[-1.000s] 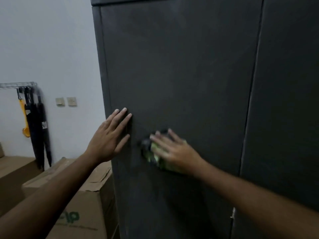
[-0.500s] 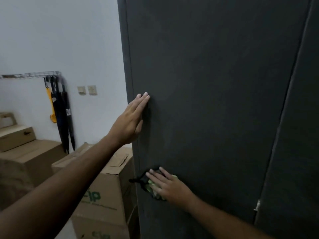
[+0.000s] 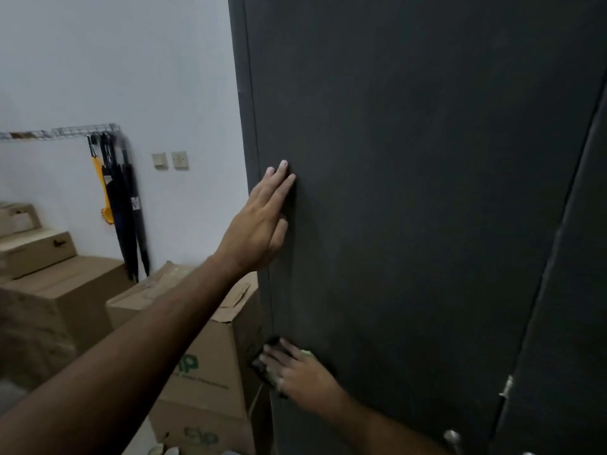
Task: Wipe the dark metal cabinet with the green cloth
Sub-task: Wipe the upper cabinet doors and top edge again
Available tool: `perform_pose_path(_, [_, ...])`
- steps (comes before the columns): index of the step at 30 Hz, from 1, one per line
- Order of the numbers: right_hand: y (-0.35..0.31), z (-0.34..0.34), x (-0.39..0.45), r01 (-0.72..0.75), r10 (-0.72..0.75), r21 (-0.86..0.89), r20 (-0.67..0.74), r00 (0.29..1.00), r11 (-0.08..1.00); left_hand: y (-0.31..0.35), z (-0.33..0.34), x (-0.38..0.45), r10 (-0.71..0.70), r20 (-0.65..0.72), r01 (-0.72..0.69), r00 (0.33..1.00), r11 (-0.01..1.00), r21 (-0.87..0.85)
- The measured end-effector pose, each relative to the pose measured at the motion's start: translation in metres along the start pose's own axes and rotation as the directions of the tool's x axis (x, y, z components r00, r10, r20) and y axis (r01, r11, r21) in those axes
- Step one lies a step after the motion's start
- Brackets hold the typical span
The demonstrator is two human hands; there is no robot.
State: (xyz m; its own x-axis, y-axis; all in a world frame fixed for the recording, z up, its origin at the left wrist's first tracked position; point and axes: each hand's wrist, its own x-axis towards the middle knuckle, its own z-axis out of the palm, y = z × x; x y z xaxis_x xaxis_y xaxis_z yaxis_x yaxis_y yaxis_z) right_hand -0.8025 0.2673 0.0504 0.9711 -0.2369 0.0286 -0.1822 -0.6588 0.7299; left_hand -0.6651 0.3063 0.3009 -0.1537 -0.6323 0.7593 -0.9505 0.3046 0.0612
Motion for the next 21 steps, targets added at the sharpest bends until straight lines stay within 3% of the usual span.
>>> perform_pose_path(4, [0.019, 0.011, -0.038, -0.011, 0.010, -0.020, -0.080, 0.997, 1.000, -0.002, 0.005, -0.001, -0.008, 0.018, 0.007, 1.000, 0.999, 0.043])
perform_pose_path(6, [0.056, -0.008, -0.055, -0.102, 0.092, -0.051, -0.168, 0.981, 0.993, 0.003, 0.009, -0.001, -0.025, -0.004, 0.025, 1.000, 0.999, 0.044])
perform_pose_path(9, [0.115, -0.040, -0.078, -0.264, 0.230, -0.041, -0.375, 0.898, 0.964, 0.012, 0.010, -0.002, -0.034, -0.038, 0.035, 0.999, 0.999, 0.025])
perform_pose_path(16, [0.268, -0.136, -0.122, -0.608, 0.516, 0.079, -0.620, 0.590, 0.790, 0.025, -0.004, 0.019, -0.082, -0.196, 0.097, 0.977, 0.993, 0.071])
perform_pose_path(19, [0.328, -0.186, -0.121, -0.695, 0.639, 0.204, -0.623, 0.450, 0.689, 0.033, -0.013, 0.042, -0.101, -0.272, 0.123, 0.957, 0.990, 0.066])
perform_pose_path(21, [0.368, -0.224, -0.113, -0.759, 0.744, 0.320, -0.595, 0.304, 0.567, 0.039, -0.020, 0.060, -0.095, -0.302, 0.121, 0.949, 0.990, 0.068])
